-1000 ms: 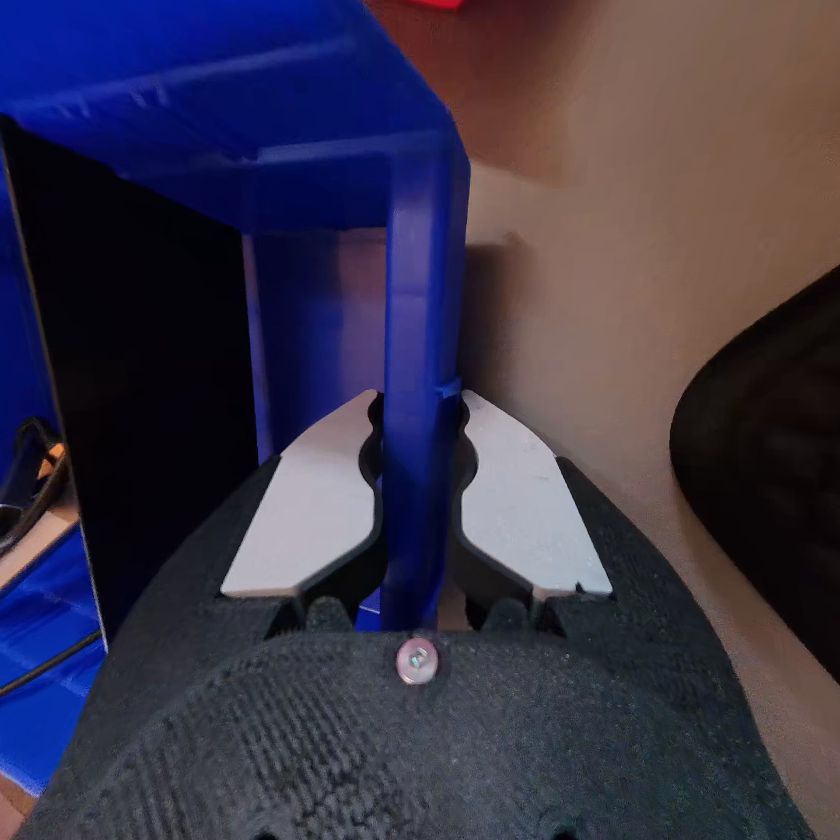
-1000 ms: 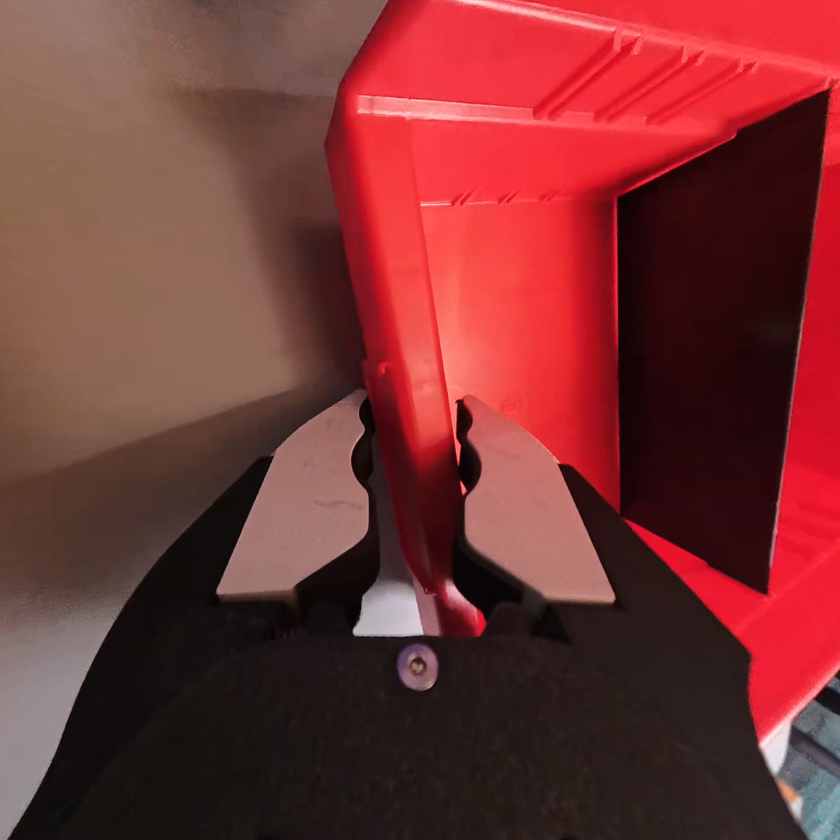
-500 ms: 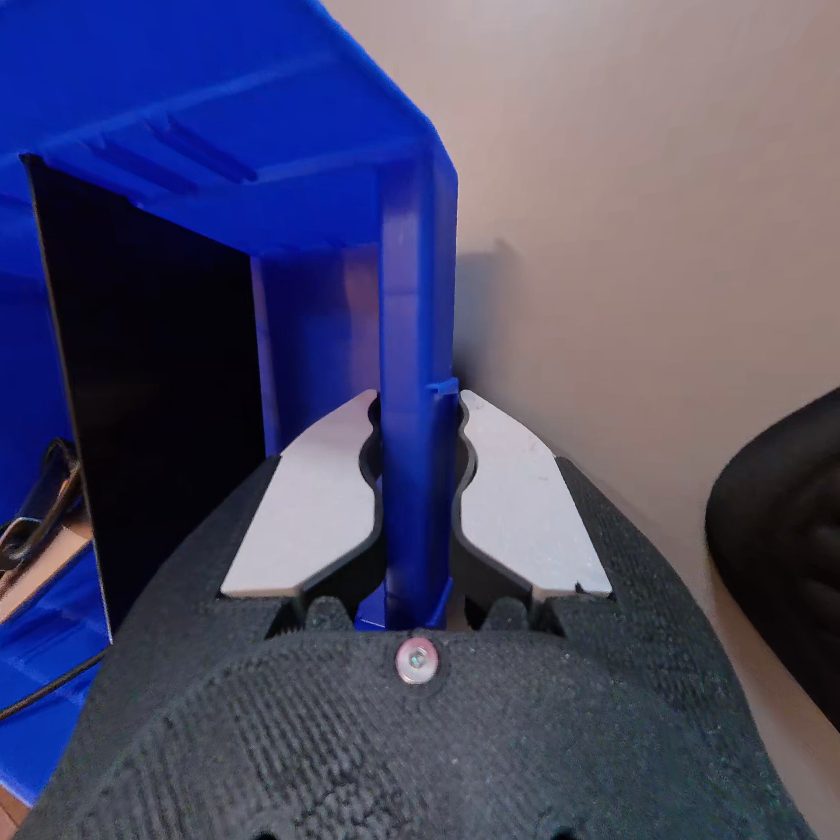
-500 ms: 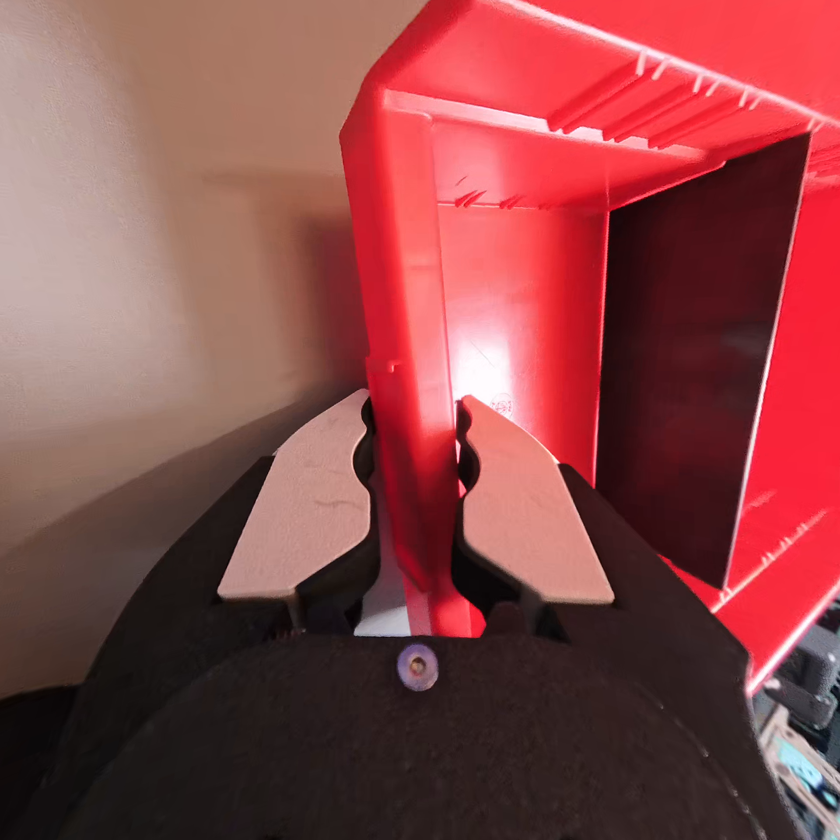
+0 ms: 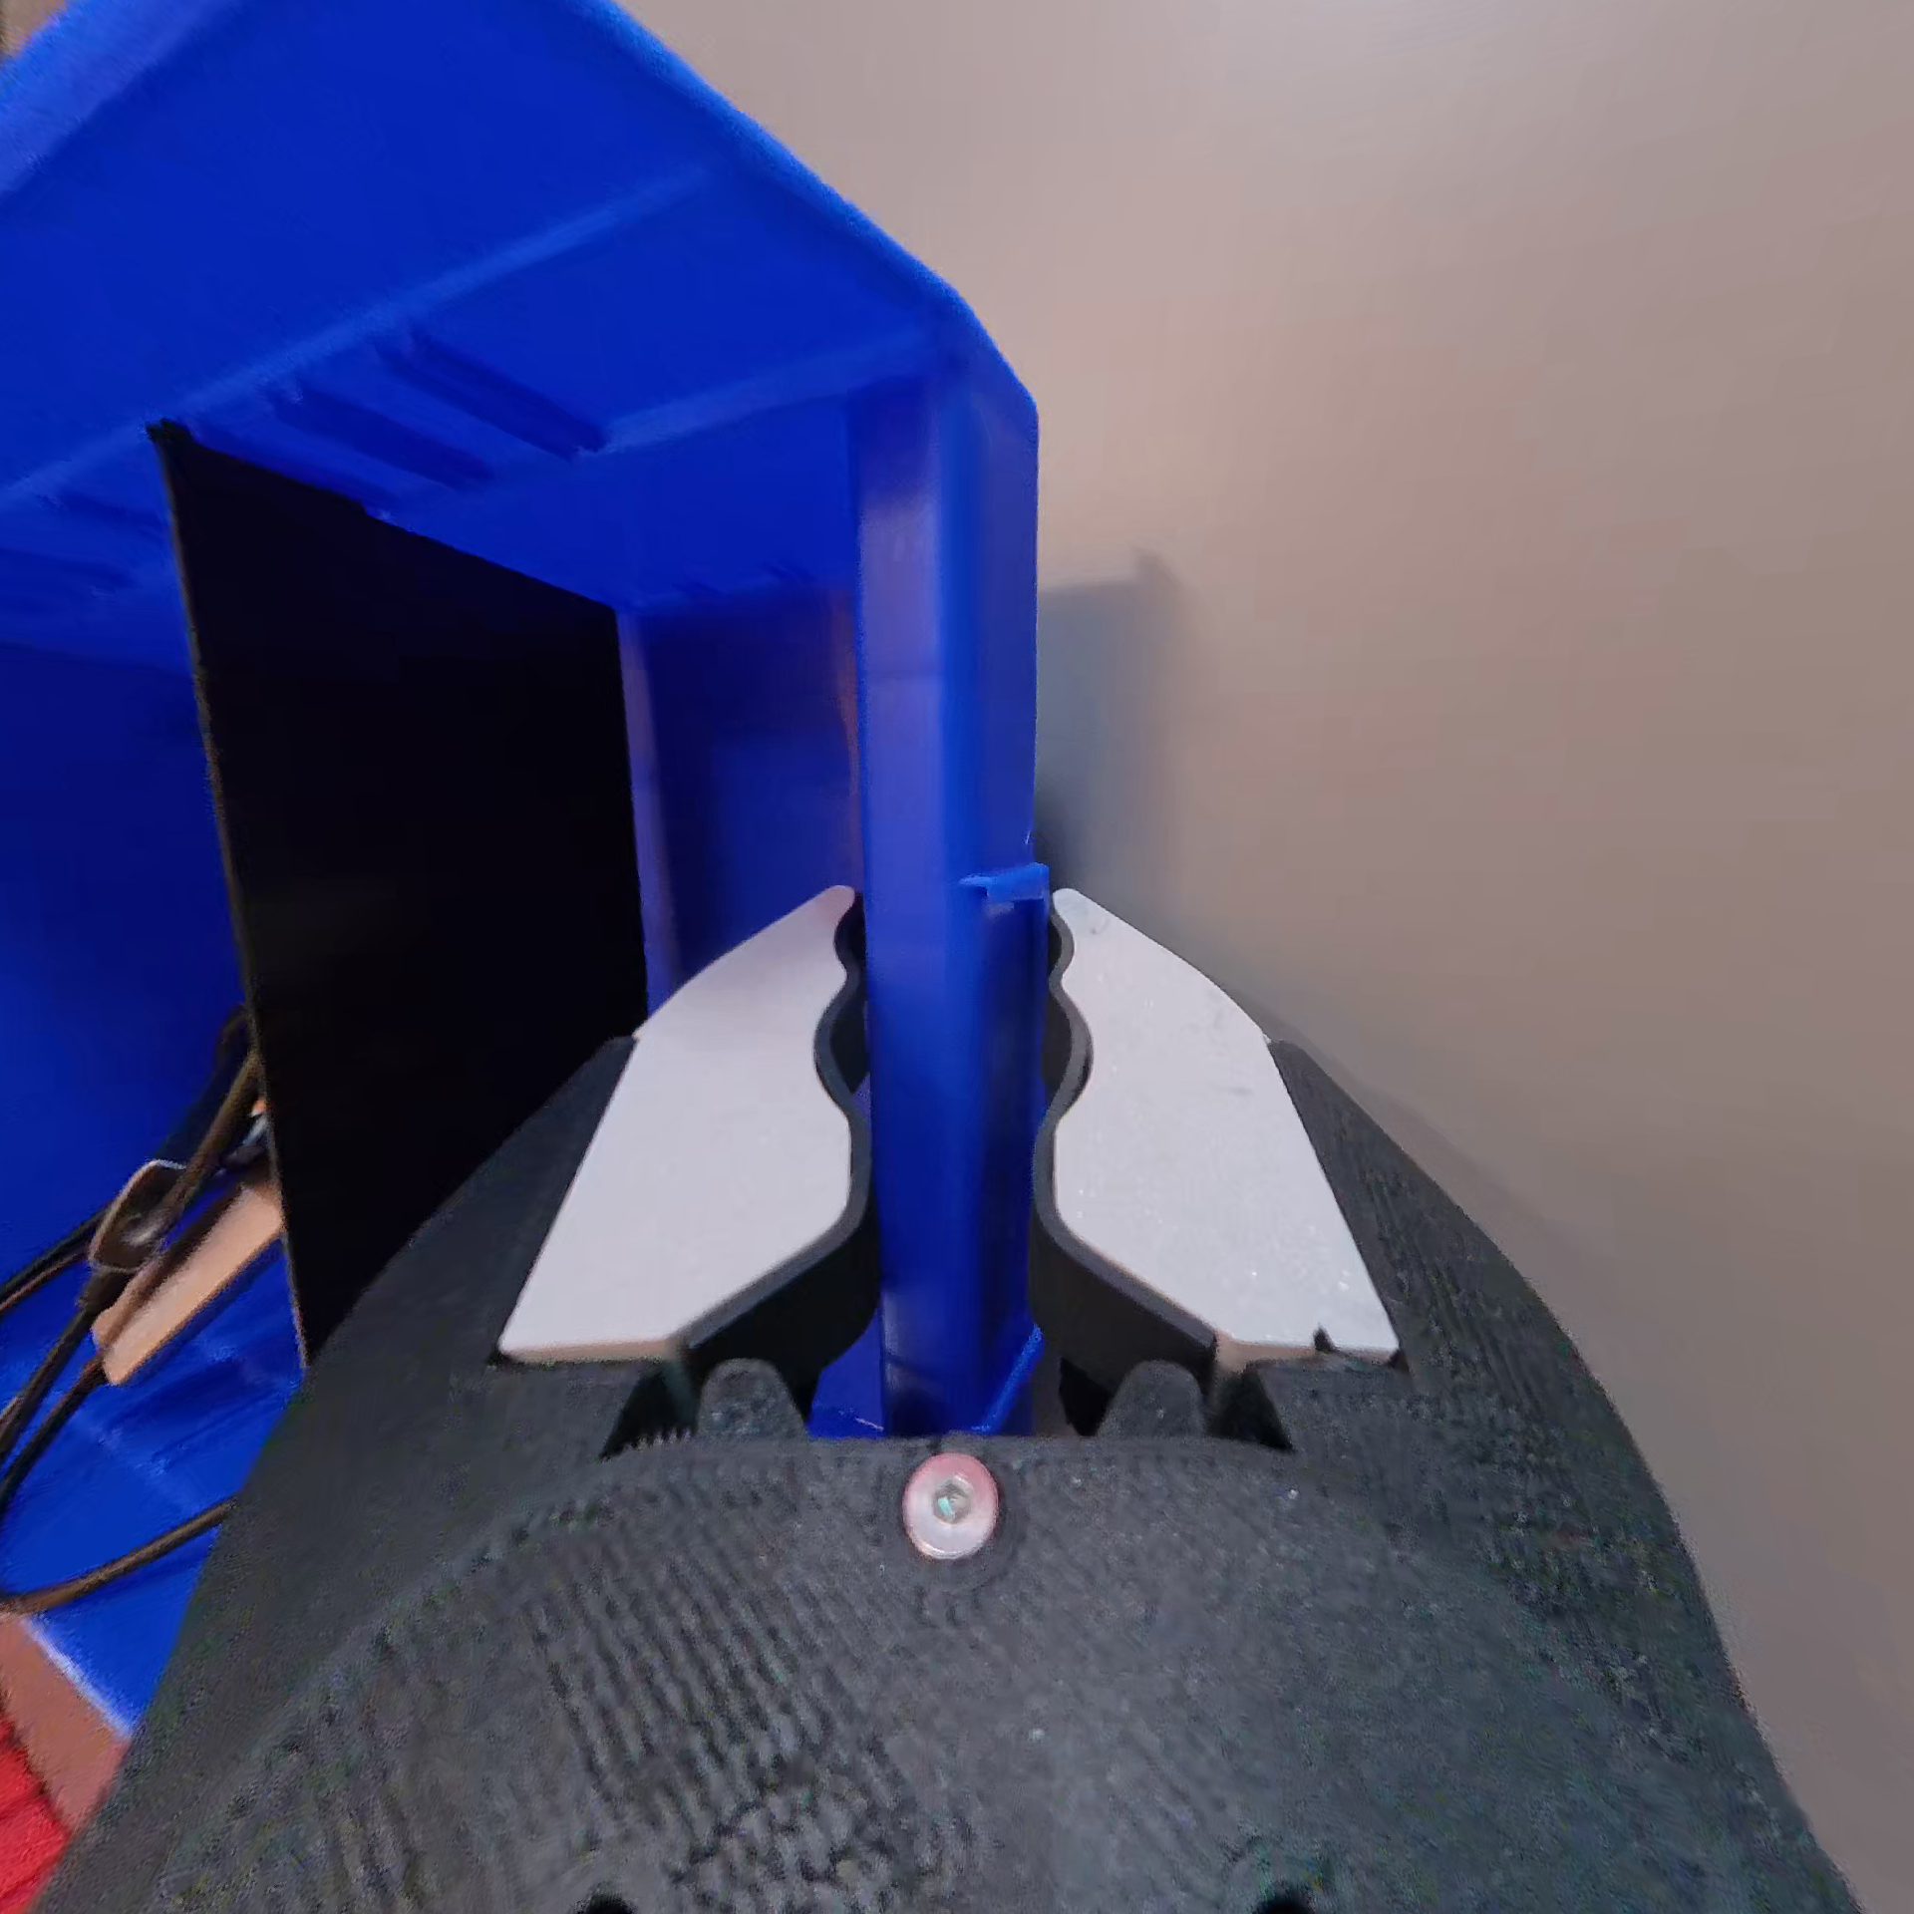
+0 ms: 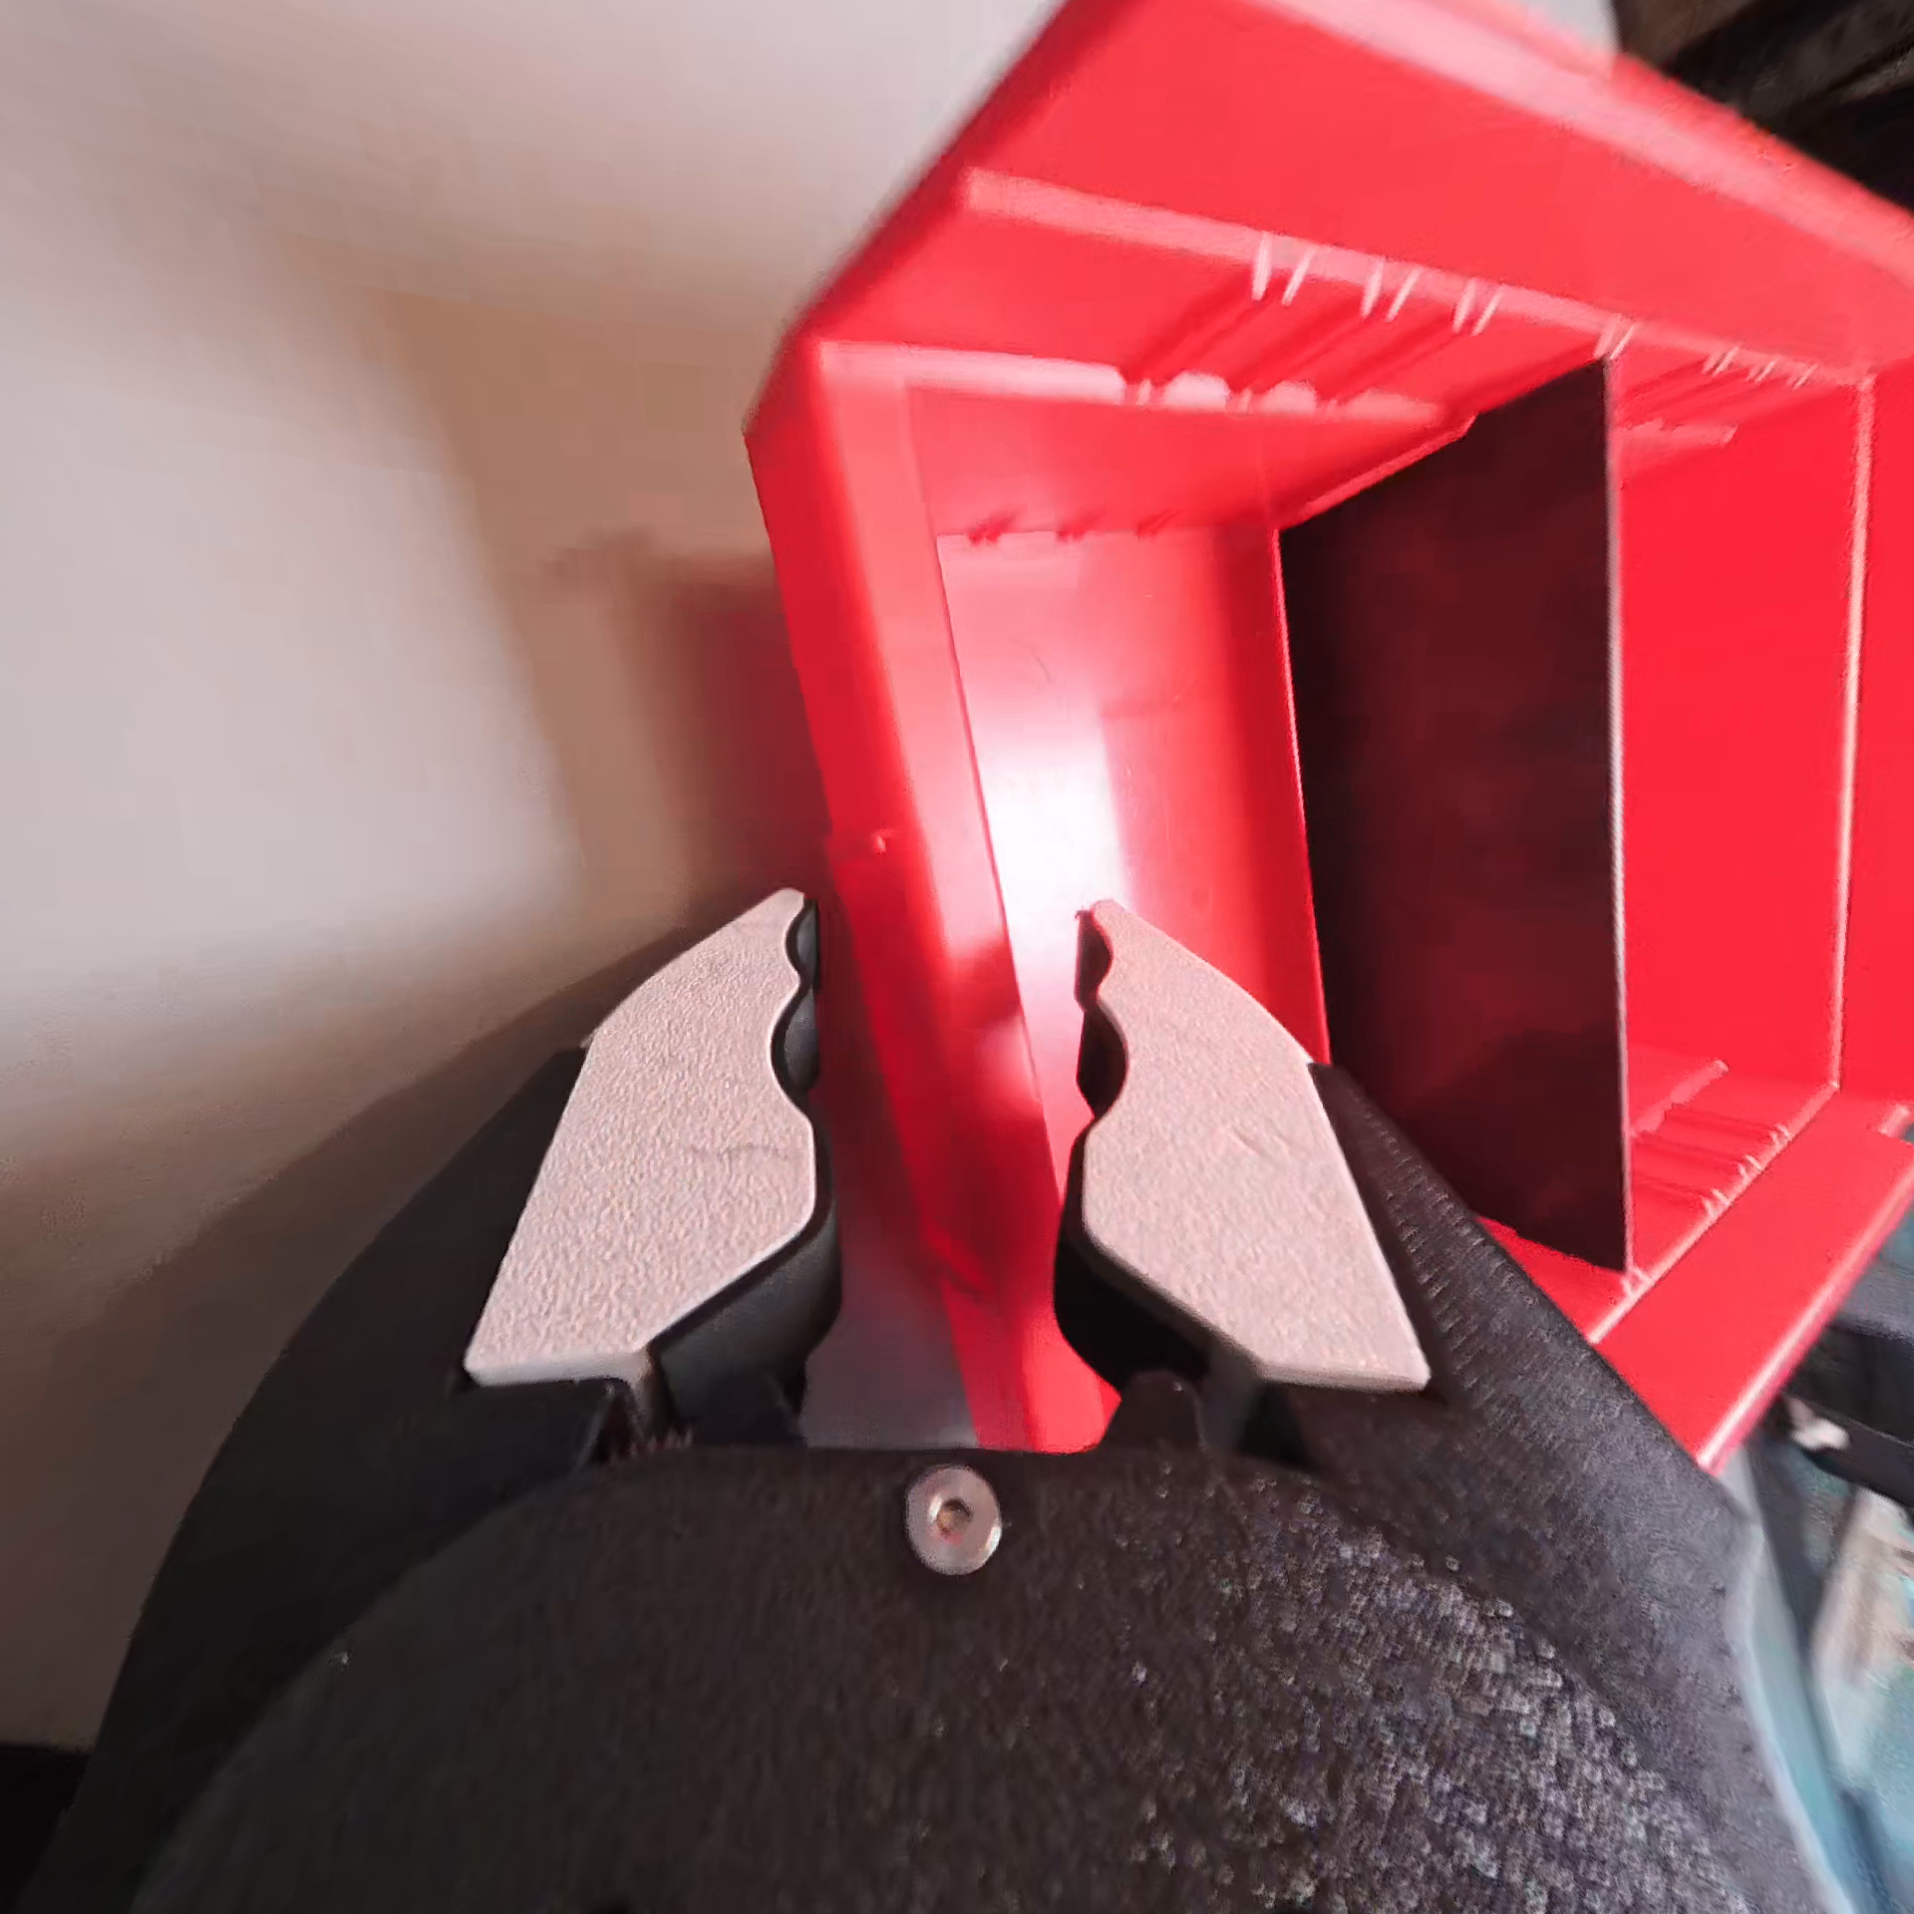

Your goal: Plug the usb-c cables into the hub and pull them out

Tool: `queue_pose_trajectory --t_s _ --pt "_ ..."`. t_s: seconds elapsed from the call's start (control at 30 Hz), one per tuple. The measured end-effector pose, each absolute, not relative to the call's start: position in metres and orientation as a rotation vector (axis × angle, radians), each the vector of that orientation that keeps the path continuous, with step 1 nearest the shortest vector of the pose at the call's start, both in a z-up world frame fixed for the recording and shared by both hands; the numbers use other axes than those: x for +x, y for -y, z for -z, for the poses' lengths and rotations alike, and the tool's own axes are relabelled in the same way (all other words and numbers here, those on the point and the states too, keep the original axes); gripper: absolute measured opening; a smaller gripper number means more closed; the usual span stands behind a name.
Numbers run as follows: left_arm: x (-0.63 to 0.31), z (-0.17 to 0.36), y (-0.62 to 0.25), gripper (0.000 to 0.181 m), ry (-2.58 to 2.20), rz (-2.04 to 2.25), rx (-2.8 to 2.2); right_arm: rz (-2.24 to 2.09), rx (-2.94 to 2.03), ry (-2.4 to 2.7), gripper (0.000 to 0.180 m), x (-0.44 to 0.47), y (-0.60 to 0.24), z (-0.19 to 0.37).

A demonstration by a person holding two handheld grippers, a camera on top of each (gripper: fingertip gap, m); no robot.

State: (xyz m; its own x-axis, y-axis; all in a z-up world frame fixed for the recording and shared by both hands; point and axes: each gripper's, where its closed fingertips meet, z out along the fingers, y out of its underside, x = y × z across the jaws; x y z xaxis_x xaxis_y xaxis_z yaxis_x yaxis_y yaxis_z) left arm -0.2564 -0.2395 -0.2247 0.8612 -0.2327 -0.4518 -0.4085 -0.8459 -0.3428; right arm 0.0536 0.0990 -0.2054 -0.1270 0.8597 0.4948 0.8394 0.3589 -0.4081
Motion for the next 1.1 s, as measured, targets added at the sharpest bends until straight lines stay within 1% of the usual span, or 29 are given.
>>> queue_pose_trajectory --t_s 0.1,0.2,0.23,0.3,0.43,0.5,0.63,0.73,0.87,1.0,1.07,1.1 --pt "-0.265 0.22 0.239 0.039 -0.386 -0.557 -2.614 -0.25 -1.424 1.86 0.047 0.043 -0.069 0.183" --pt "-0.259 0.199 0.241 0.043 -0.35 -0.524 -2.583 -0.461 -1.357 1.75 0.045 0.032 -0.037 0.161" --pt "-0.259 0.189 0.243 0.043 -0.339 -0.515 -2.565 -0.49 -1.324 1.693 0.044 0.028 -0.032 0.152" --pt "-0.265 0.162 0.246 0.037 -0.296 -0.51 -2.499 -0.561 -1.273 1.633 0.043 0.022 -0.019 0.141" --pt "-0.309 0.111 0.255 0.034 -0.215 -0.627 -2.442 -0.794 -1.299 1.587 0.038 0.006 0.011 0.145" --pt "-0.341 0.102 0.261 0.034 -0.262 -0.775 -2.493 -0.896 -1.336 1.589 0.037 0.001 0.021 0.155" --pt "-0.396 0.121 0.276 0.029 -0.418 -1.007 -2.717 -0.925 -1.365 1.608 0.035 0.006 0.027 0.172" --pt "-0.418 0.145 0.28 0.03 -0.551 -1.075 -2.837 -0.883 -1.369 1.633 0.034 0.011 0.024 0.181" --pt "-0.431 0.161 0.266 0.031 -0.651 -1.107 -2.838 -0.905 -1.386 1.619 0.033 0.01 0.023 0.182" --pt "-0.439 0.162 0.253 0.018 -0.701 -1.16 -2.766 -0.91 -1.392 1.628 0.032 0.01 0.023 0.186" --pt "-0.441 0.153 0.249 0.012 -0.65 -1.153 -2.728 -0.916 -1.393 1.632 0.031 0.01 0.024 0.187" --pt "-0.442 0.145 0.247 0.012 -0.607 -1.148 -2.699 -0.921 -1.391 1.627 0.03 0.01 0.024 0.186"
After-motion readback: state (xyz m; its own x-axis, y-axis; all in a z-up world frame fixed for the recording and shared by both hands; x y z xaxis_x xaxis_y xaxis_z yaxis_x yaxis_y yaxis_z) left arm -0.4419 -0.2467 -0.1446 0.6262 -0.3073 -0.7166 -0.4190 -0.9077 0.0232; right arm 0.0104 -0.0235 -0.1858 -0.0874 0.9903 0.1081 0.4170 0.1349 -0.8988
